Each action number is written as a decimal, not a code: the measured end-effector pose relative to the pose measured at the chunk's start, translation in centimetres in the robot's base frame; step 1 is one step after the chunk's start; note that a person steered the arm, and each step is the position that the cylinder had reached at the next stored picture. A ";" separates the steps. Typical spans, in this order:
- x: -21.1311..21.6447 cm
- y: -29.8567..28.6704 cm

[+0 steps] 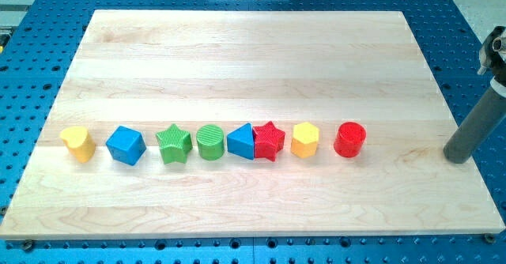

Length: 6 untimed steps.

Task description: Place your arm at the bottom of the red circle

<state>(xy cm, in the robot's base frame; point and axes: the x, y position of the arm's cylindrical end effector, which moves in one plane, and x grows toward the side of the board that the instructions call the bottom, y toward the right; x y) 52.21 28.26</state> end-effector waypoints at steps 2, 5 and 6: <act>1.0 -3.4; 4.9 -14.8; 5.0 -17.4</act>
